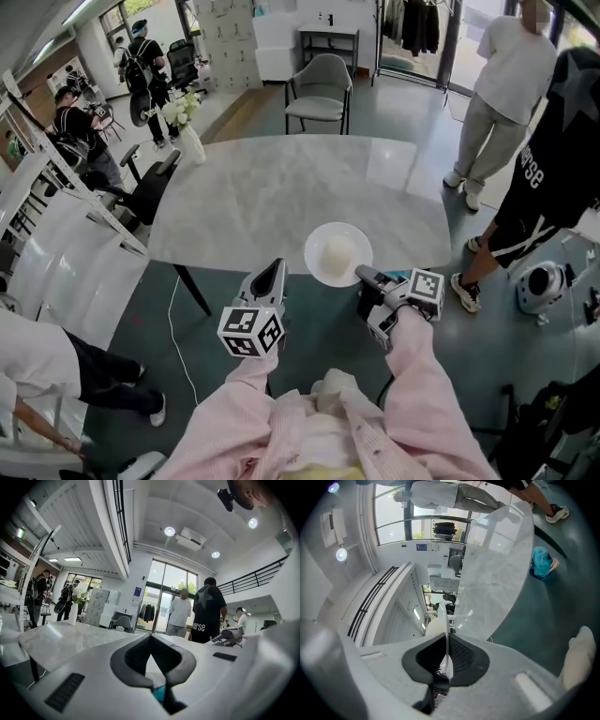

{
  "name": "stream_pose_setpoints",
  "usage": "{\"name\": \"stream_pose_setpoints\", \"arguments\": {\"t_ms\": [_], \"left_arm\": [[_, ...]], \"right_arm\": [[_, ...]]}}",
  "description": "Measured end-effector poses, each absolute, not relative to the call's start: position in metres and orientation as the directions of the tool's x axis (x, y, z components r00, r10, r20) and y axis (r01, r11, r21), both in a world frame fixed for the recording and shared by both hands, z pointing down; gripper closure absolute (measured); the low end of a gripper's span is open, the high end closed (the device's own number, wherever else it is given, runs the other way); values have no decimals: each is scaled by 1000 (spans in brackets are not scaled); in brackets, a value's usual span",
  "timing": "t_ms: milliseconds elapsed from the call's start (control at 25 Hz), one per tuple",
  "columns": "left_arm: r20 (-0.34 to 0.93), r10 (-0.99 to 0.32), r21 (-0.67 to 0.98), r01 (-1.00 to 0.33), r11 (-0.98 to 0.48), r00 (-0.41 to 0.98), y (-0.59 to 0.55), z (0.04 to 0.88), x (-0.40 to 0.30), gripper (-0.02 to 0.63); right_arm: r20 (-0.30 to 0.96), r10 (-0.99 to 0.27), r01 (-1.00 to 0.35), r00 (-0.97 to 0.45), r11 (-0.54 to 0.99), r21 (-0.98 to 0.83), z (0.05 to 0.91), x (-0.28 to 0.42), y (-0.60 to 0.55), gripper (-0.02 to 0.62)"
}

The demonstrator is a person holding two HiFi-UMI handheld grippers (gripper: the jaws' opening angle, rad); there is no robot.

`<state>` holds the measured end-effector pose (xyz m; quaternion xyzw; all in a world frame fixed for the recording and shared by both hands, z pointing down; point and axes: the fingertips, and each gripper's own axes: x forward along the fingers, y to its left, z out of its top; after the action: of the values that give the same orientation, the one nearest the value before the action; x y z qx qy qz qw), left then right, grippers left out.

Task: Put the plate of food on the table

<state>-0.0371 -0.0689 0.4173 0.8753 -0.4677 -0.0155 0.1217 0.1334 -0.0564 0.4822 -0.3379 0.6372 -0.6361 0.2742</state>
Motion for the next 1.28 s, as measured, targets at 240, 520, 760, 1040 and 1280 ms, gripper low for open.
{"name": "stream_pose_setpoints", "arguments": {"t_ms": [240, 520, 760, 1040, 1280], "left_arm": [[104, -841, 260, -831, -492, 530, -113, 426, -60, 614], [119, -859, 285, -846, -451, 498, -182, 439, -73, 614], [144, -881, 315, -865, -391, 451, -241, 448, -91, 614], [181, -882, 341, -869, -359, 436, -314, 465, -97, 614], [232, -873, 344, -876, -339, 429, -361, 485, -98, 614]], "right_arm": [[93, -761, -84, -642, -51, -995, 484, 114, -105, 580], [109, -736, -90, -669, -66, -994, 496, 103, -180, 580], [127, -703, -106, -700, -74, -992, 502, 90, -247, 580], [141, -683, -110, -717, -89, -990, 516, 82, -324, 580], [153, -664, -118, -732, -99, -988, 535, 75, -376, 580]]}}
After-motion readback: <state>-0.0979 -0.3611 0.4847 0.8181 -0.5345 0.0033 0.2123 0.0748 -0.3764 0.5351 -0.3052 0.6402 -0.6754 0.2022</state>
